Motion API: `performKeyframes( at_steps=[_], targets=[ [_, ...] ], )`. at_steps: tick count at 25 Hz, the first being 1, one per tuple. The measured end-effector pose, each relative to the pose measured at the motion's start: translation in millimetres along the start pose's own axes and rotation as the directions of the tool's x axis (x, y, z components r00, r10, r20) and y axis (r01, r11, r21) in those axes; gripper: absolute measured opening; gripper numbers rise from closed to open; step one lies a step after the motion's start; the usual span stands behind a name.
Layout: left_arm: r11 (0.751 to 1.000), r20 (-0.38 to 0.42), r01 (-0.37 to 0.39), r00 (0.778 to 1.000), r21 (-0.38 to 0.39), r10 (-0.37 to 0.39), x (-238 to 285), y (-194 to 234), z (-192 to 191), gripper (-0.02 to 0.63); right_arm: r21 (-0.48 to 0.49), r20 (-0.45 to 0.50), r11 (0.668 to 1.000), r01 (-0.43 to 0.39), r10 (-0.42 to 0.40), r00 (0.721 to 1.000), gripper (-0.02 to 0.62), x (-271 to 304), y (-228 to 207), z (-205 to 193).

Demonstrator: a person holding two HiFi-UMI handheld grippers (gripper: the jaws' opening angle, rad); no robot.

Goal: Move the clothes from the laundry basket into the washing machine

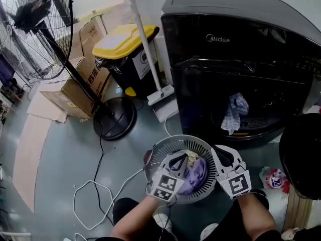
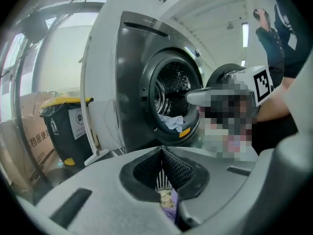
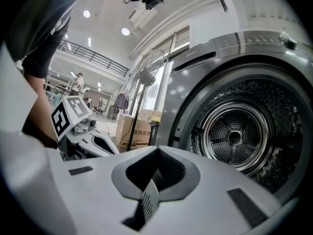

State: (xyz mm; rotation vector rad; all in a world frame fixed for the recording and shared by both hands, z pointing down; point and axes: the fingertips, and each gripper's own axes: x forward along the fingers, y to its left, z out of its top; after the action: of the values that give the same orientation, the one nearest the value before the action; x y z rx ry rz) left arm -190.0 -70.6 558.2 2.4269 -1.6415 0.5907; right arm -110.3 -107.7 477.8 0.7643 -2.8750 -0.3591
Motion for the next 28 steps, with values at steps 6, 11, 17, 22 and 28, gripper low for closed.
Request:
performKeyframes(
  at_steps=[6,11,17,22,28],
  targets=[
    [0.989,-0.189,0.145,0.973,0.036,-0.136,23.0,-16.9,-50.6,0.008,0.024,-0.053,1.000,-0.017,0.019,0.998,0.006,4.4,5.2,-7.6],
    [0.933,-0.395,0.330,0.884,0.146,-0.251,39.1,-40.2,-99.8,0.236,0.040,-0.011,0.999,-0.008,0.009,1.000,0.006,4.9,3.1,-1.3],
    [0.797,-0.629,0.578,0.689,0.176,-0.361,50.1,-77.5,-169.8,0.322,0.051,-0.019,0.999,0.009,-0.008,1.000,0.006,-5.6,-0.7,-8.5],
    [0.776,-0.726,0.630,0.541,0.017,-0.424,55.0,-96.4,-218.3,0.390,0.065,-0.019,0.997,0.039,-0.038,0.999,0.006,-18.8,-9.6,-14.7],
    [0.774,-0.783,0.618,0.410,-0.138,-0.468,47.5,-116.4,-276.0,0.449,0.090,-0.004,0.993,0.074,-0.074,0.997,0.006,-30.7,-18.8,-18.4]
  ],
)
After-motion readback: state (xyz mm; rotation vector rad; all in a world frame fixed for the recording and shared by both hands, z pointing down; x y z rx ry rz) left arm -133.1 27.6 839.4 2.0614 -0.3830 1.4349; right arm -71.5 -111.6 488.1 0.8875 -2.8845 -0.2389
